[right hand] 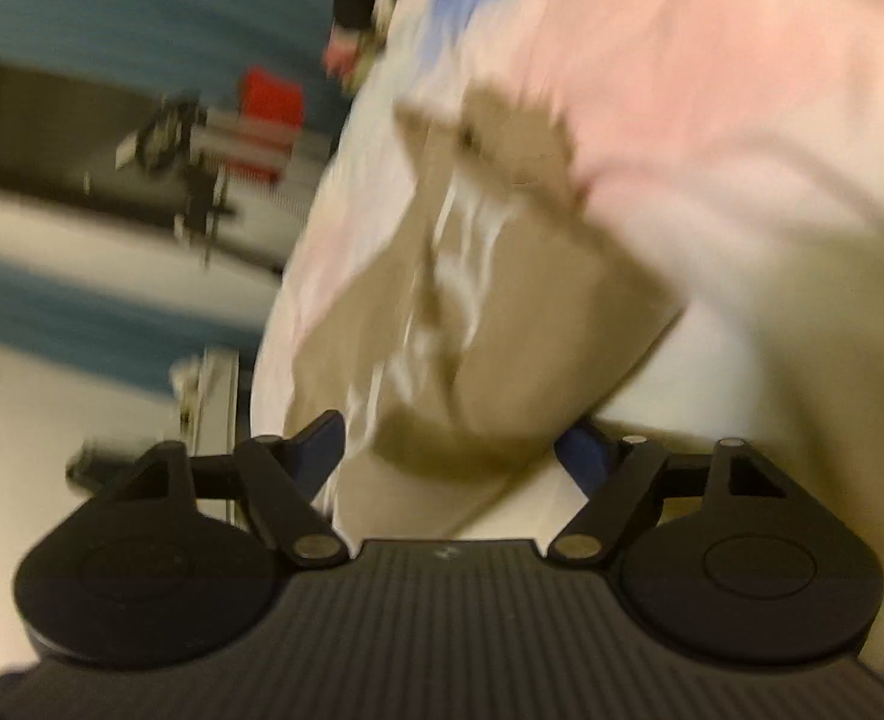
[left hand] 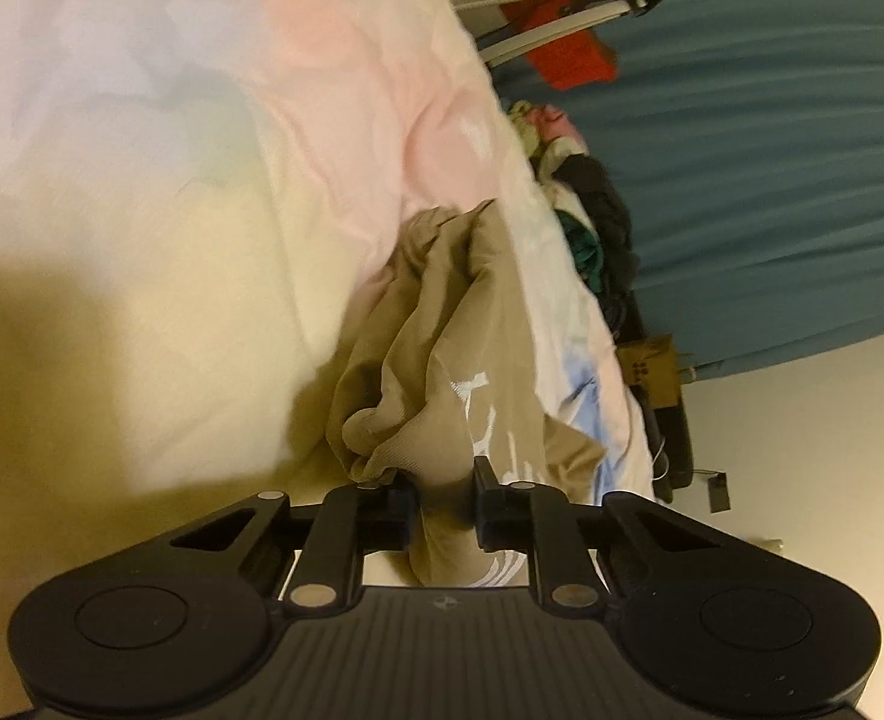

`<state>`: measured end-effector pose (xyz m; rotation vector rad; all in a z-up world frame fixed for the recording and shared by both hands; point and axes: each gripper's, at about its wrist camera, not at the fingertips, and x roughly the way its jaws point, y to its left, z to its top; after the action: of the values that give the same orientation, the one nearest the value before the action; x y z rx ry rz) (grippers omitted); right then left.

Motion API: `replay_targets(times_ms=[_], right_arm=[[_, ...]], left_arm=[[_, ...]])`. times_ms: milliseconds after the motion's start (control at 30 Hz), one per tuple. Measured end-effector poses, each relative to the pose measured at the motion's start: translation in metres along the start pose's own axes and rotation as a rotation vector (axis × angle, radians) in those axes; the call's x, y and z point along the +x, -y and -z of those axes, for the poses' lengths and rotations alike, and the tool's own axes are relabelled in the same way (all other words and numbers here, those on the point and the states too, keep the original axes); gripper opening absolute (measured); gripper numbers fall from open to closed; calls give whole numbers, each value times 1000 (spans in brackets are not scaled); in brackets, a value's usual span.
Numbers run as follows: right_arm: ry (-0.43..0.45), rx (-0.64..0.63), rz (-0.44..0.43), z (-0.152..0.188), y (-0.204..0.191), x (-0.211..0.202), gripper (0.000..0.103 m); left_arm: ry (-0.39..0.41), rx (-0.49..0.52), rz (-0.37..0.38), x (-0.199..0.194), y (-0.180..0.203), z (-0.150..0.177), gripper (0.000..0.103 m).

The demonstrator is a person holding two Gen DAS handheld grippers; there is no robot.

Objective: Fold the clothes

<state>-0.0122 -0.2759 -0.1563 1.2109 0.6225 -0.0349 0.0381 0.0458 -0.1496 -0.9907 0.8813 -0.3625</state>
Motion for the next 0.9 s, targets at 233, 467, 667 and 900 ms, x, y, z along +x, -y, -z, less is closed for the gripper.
replay_targets(times_ms=[233,467,667,900], right_arm=[[112,-3,95,-6,3,-7,38],[174,-28,-13,-17,-30,-61,26],[220,-25,-60,-66,-56,-113,25],[333,-54,29,-185,-81,-97,24]], left_arm=[[12,14,32,-5,7,0,16],[-34,-82,126,-31,36,-3,16],[-162,-25,99,-16,120,-7,16],[-225,159,-19,108,254,-30,16]])
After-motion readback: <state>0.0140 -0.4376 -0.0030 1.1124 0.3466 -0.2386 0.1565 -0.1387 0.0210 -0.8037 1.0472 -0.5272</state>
